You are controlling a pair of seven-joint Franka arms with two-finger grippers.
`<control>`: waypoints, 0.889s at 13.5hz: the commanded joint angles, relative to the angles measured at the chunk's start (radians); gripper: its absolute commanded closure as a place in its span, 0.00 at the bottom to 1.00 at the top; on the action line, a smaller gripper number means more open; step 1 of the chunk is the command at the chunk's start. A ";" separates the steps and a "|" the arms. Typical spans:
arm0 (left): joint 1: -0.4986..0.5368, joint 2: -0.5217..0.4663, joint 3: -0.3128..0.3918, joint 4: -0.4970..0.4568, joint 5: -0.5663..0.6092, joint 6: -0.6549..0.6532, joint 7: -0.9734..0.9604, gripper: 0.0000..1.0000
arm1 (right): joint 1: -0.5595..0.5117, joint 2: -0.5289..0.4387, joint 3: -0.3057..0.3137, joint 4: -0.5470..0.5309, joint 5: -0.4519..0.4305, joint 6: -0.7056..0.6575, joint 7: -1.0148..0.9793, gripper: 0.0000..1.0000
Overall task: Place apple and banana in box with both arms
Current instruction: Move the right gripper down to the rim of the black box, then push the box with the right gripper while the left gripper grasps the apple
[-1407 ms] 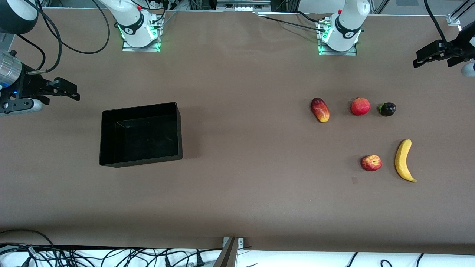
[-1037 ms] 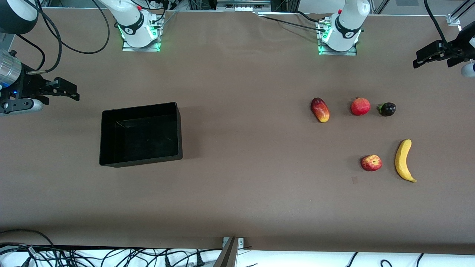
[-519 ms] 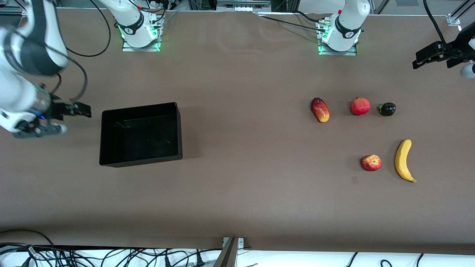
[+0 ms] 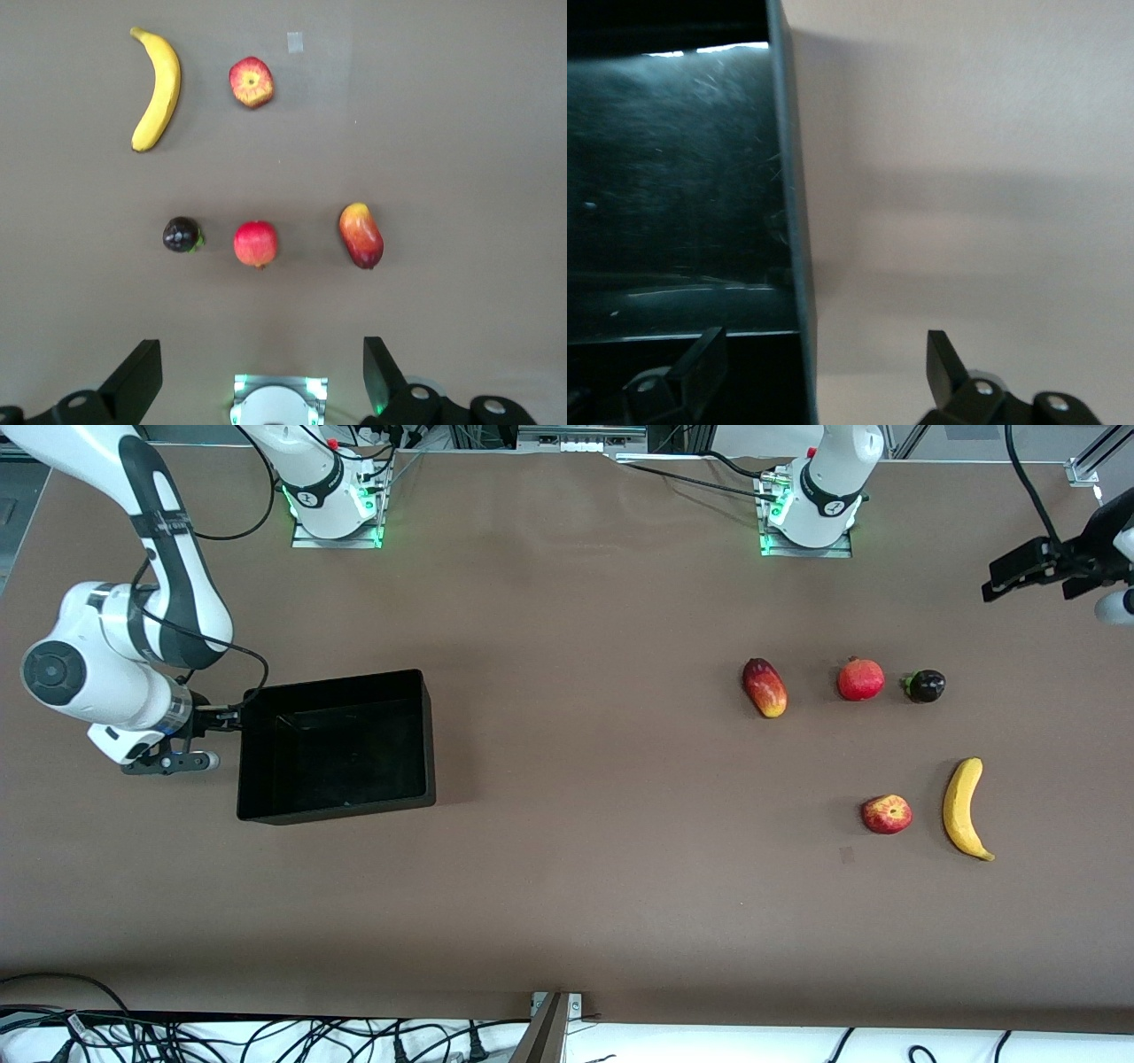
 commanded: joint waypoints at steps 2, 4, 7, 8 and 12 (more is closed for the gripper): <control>0.008 0.123 0.002 -0.015 -0.010 0.162 -0.003 0.00 | -0.019 0.026 0.008 -0.046 0.016 0.085 0.002 0.24; 0.011 0.190 0.008 -0.002 -0.004 0.250 0.002 0.00 | -0.019 0.049 0.008 -0.047 0.042 0.107 0.002 0.70; 0.019 0.308 0.012 0.011 0.003 0.396 -0.012 0.00 | -0.018 0.049 0.010 -0.037 0.044 0.102 0.007 1.00; 0.020 0.346 0.013 0.008 0.010 0.475 -0.012 0.00 | -0.016 0.047 0.014 -0.027 0.044 0.095 0.005 1.00; 0.033 0.521 0.013 0.005 0.025 0.702 0.005 0.00 | -0.011 0.015 0.103 0.062 0.039 0.029 -0.001 1.00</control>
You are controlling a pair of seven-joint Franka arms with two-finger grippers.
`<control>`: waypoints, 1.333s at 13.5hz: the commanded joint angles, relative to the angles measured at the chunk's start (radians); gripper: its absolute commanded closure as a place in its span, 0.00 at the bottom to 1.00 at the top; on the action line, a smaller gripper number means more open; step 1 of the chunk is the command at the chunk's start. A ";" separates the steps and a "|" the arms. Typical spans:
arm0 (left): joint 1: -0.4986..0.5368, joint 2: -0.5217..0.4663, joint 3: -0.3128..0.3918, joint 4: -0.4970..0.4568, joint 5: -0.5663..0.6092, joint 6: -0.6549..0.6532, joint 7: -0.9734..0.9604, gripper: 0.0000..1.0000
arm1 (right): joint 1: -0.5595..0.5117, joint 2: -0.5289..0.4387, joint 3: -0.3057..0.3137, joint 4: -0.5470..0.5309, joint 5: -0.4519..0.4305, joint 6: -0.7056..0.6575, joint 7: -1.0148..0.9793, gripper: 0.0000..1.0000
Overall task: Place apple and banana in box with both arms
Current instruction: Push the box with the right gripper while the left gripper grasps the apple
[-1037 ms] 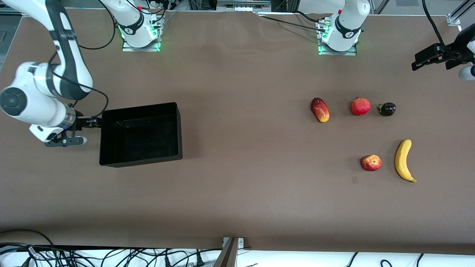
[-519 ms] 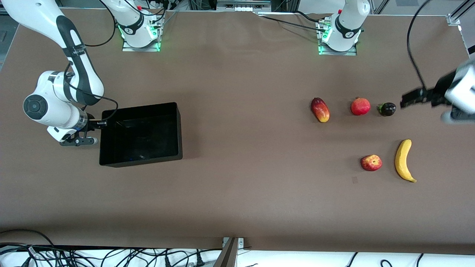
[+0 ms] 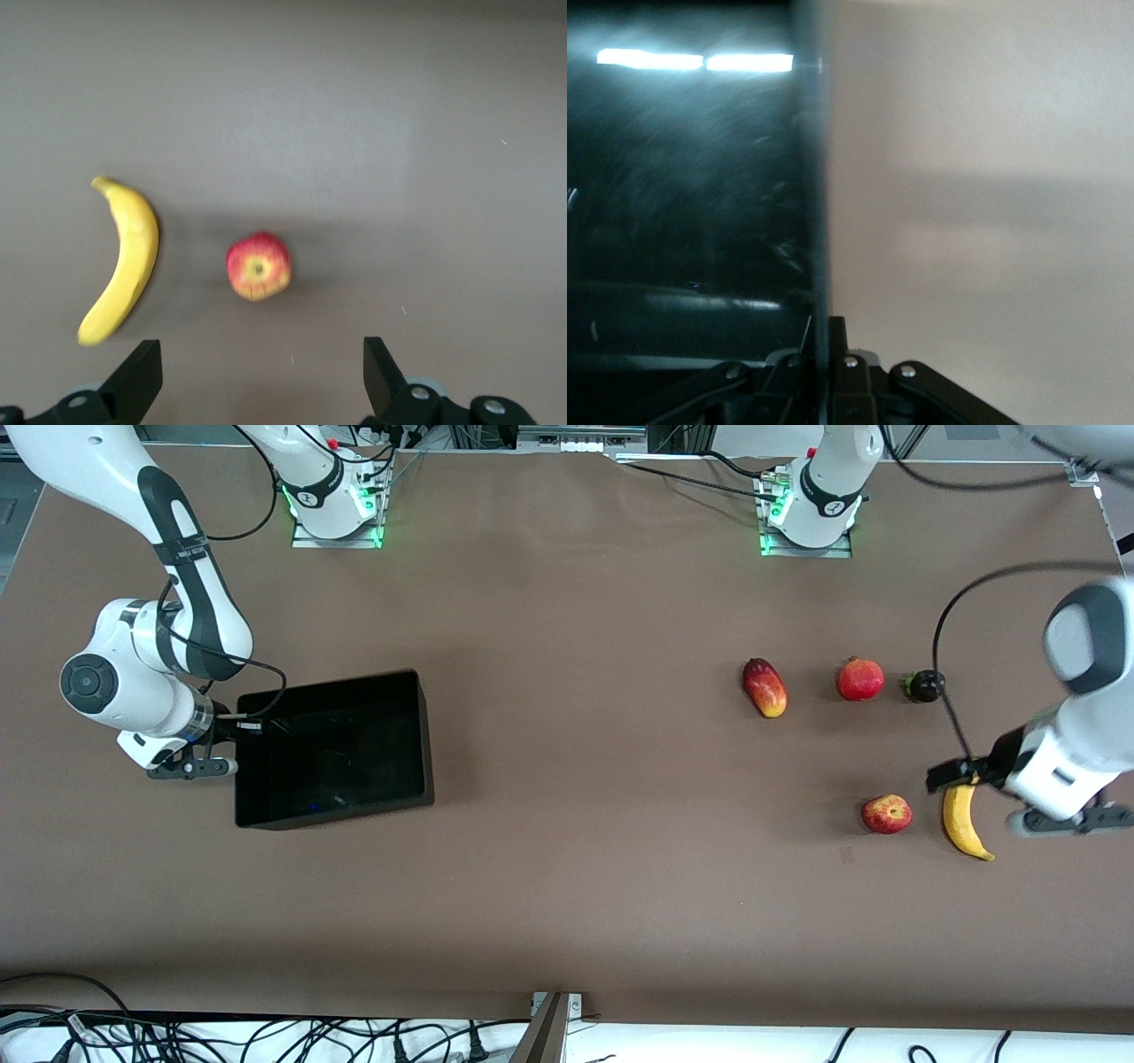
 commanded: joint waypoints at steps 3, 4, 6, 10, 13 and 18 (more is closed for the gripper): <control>0.020 0.203 -0.002 0.013 0.024 0.252 0.005 0.00 | 0.078 -0.021 0.135 0.191 0.022 -0.210 0.049 1.00; 0.024 0.217 -0.002 -0.008 0.038 0.298 0.005 0.00 | 0.127 -0.018 0.133 0.216 0.054 -0.224 0.097 1.00; 0.024 0.226 -0.003 -0.082 0.076 0.390 0.003 0.00 | 0.216 -0.001 0.139 0.244 0.095 -0.224 0.204 1.00; 0.024 0.232 -0.003 -0.165 0.077 0.476 -0.016 0.00 | 0.426 0.069 0.139 0.320 0.100 -0.212 0.500 1.00; 0.024 0.226 -0.003 -0.206 0.077 0.481 -0.033 0.00 | 0.539 0.164 0.141 0.425 0.144 -0.209 0.635 1.00; 0.024 0.225 -0.003 -0.286 0.077 0.595 -0.052 0.22 | 0.668 0.304 0.139 0.492 0.172 -0.045 0.786 1.00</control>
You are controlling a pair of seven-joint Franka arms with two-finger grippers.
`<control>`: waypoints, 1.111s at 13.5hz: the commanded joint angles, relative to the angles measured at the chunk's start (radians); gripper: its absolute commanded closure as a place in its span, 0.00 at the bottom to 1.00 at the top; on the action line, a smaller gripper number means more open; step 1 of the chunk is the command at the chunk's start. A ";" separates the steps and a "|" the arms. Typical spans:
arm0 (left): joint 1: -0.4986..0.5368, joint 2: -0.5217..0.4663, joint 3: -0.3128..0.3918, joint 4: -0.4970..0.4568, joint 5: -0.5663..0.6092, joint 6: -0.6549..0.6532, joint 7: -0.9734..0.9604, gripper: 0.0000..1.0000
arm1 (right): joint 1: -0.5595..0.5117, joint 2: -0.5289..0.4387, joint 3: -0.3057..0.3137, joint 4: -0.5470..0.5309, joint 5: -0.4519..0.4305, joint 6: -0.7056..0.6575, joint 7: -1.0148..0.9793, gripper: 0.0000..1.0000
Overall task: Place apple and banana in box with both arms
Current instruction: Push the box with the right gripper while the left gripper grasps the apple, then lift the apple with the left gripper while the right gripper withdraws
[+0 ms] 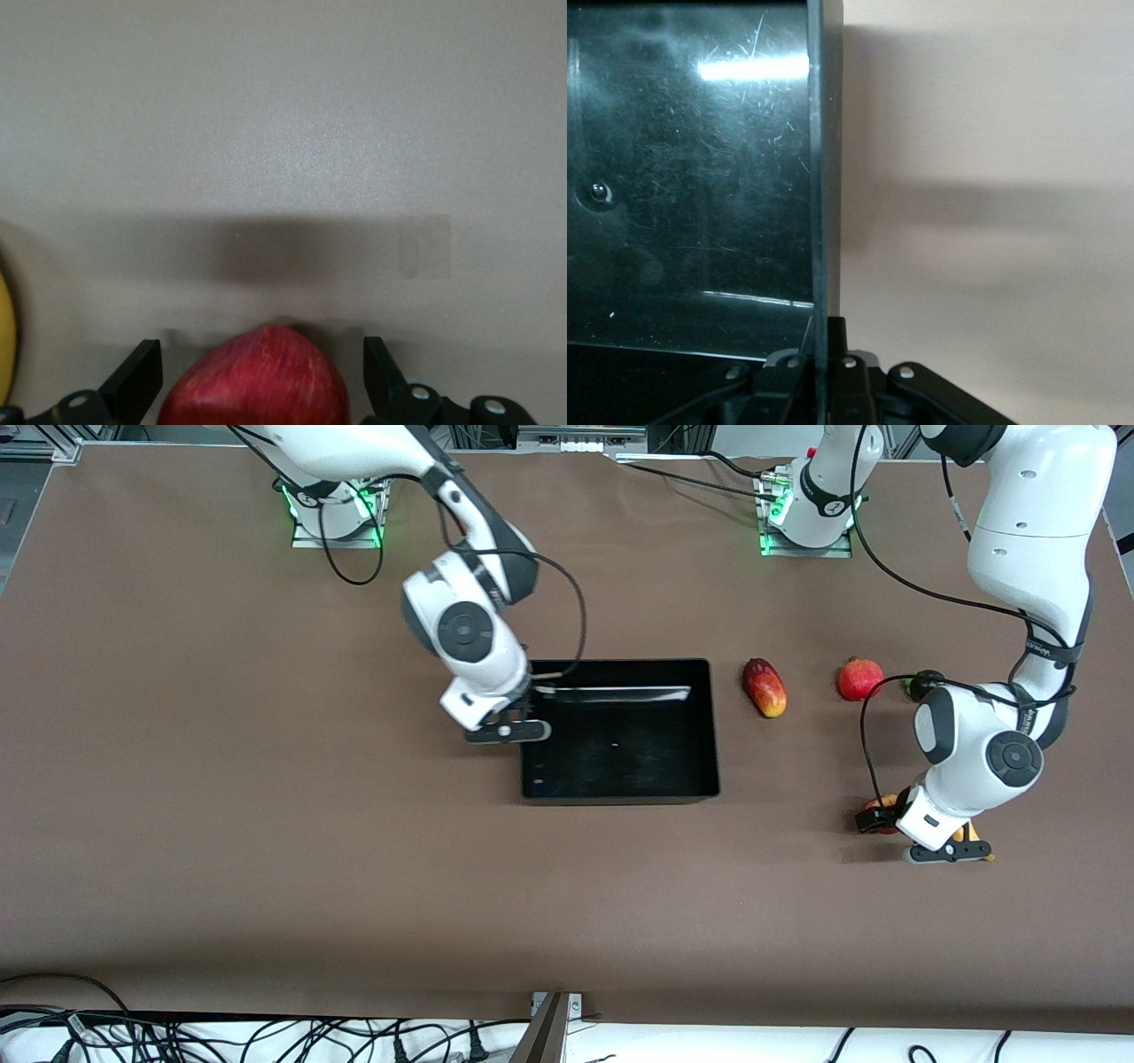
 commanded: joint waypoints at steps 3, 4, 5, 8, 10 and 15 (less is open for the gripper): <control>0.002 -0.037 -0.003 -0.058 0.026 0.035 -0.038 1.00 | 0.065 0.092 -0.011 0.048 0.013 0.103 0.052 1.00; 0.002 -0.040 -0.003 -0.058 0.026 0.032 -0.039 1.00 | 0.068 0.093 -0.013 0.048 0.013 0.105 0.052 0.99; 0.002 -0.052 -0.007 -0.061 0.026 0.026 -0.047 1.00 | 0.067 0.089 -0.014 0.048 0.013 0.103 0.050 0.61; -0.013 -0.121 -0.042 -0.070 0.026 -0.084 -0.154 1.00 | 0.045 0.038 -0.042 0.051 0.008 0.081 0.029 0.00; -0.031 -0.162 -0.104 -0.041 0.026 -0.190 -0.307 1.00 | 0.034 -0.044 -0.107 0.059 0.007 -0.025 0.006 0.00; -0.115 -0.242 -0.234 0.143 0.052 -0.584 -0.668 1.00 | -0.048 -0.245 -0.286 0.065 0.080 -0.292 -0.195 0.00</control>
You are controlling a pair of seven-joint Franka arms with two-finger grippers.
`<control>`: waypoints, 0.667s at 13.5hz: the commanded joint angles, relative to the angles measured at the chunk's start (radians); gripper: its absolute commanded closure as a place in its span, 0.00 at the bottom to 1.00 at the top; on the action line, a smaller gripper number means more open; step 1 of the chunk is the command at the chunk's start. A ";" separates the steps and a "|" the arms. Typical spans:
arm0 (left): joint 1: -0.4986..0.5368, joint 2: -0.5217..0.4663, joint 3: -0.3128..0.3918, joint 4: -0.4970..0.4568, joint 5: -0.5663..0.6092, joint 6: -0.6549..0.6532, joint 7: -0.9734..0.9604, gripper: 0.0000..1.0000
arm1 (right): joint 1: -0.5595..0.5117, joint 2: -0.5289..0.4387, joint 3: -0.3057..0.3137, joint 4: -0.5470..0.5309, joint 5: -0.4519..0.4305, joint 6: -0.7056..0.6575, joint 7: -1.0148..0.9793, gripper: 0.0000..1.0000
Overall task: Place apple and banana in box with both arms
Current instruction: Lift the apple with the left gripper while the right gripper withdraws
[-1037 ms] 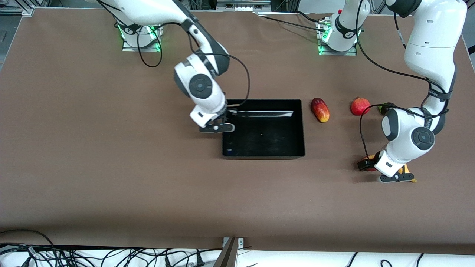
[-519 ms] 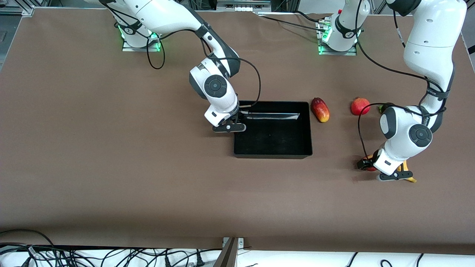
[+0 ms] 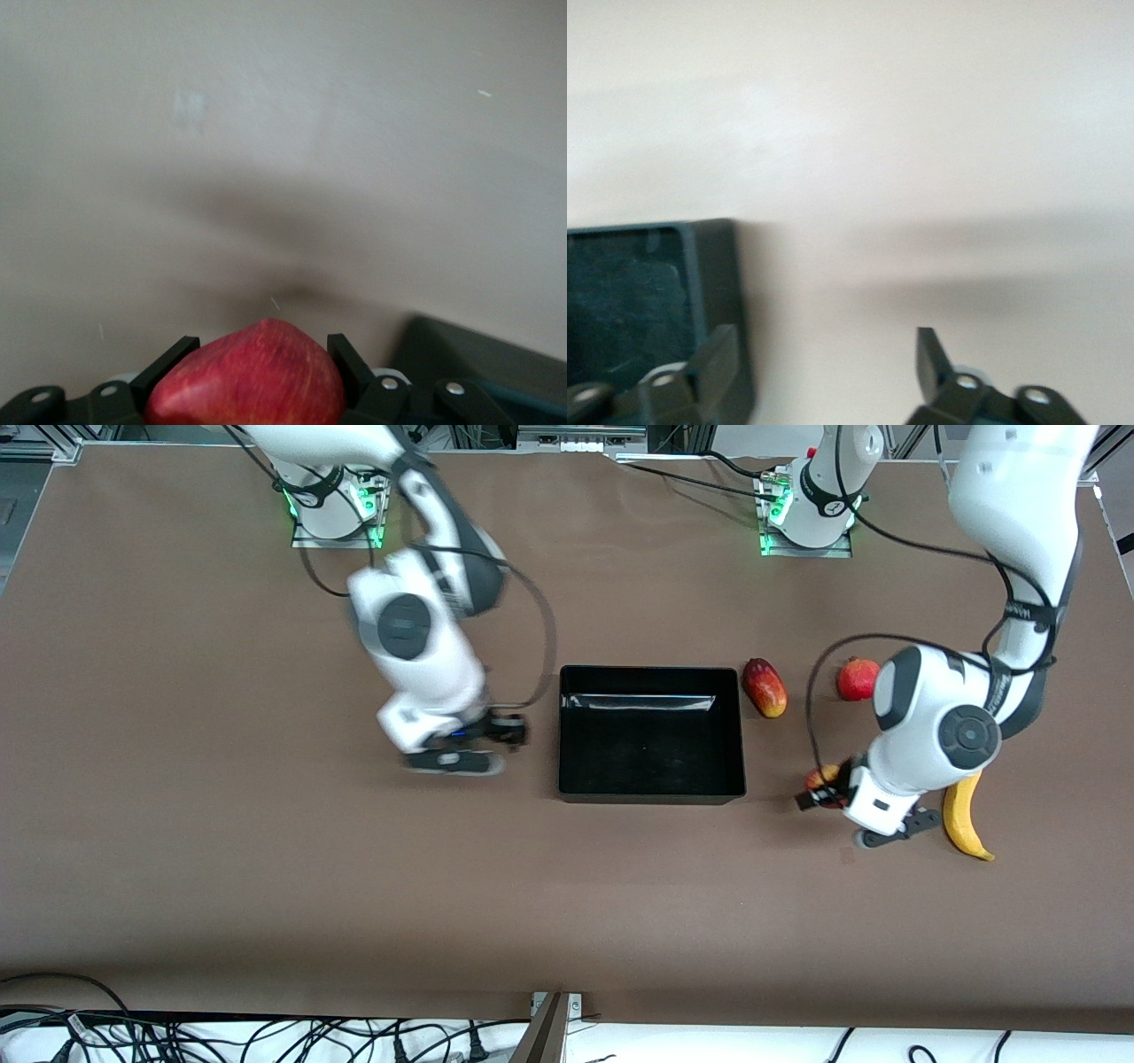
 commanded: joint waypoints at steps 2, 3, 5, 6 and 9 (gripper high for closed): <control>-0.111 -0.060 -0.017 0.039 0.029 -0.142 -0.176 1.00 | -0.073 -0.168 -0.098 -0.036 0.081 -0.219 -0.211 0.00; -0.152 -0.058 -0.017 0.041 0.029 -0.164 -0.217 1.00 | -0.073 -0.209 -0.142 -0.038 0.081 -0.280 -0.251 0.00; -0.227 -0.040 -0.017 0.036 0.031 -0.159 -0.273 1.00 | -0.073 -0.280 -0.227 -0.045 0.078 -0.379 -0.320 0.00; -0.250 -0.035 -0.017 0.036 0.026 -0.158 -0.282 1.00 | -0.073 -0.311 -0.268 -0.051 0.072 -0.420 -0.360 0.00; -0.280 -0.005 -0.067 0.036 0.009 -0.126 -0.282 1.00 | -0.090 -0.410 -0.319 -0.119 0.036 -0.476 -0.425 0.00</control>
